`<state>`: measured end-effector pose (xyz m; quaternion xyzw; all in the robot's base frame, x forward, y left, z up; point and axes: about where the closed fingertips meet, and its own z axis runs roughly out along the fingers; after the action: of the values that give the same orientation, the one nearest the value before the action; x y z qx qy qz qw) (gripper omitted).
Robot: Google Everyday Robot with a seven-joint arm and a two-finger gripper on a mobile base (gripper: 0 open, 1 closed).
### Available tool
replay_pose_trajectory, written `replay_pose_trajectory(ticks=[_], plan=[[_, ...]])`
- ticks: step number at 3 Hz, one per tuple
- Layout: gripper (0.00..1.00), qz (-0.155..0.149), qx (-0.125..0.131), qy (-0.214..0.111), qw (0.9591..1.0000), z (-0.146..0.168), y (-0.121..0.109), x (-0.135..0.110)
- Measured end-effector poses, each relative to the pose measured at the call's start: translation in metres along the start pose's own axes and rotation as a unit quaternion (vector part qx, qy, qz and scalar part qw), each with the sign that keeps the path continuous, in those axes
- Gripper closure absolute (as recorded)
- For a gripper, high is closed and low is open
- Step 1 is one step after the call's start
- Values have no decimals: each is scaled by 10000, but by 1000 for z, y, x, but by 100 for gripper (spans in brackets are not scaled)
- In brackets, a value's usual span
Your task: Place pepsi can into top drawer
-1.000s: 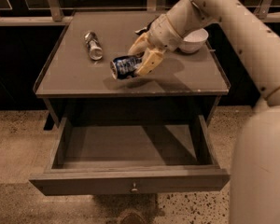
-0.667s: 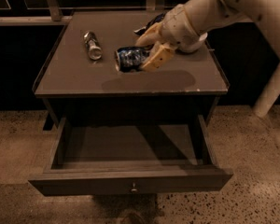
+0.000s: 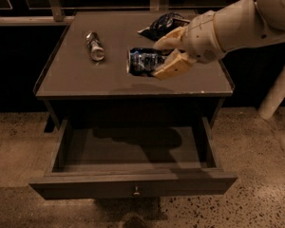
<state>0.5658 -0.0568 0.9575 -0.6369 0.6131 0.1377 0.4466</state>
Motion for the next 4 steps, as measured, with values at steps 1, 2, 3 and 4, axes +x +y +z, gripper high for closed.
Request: replay_pose_trajectory(ticks=[1, 2, 3, 4], plan=[[100, 2, -1, 0, 10000, 0, 0, 0], [100, 122, -20, 65, 9999, 6, 8, 10], [100, 589, 111, 16, 9982, 15, 28, 39], [100, 1108, 105, 24, 9938, 28, 48, 81]])
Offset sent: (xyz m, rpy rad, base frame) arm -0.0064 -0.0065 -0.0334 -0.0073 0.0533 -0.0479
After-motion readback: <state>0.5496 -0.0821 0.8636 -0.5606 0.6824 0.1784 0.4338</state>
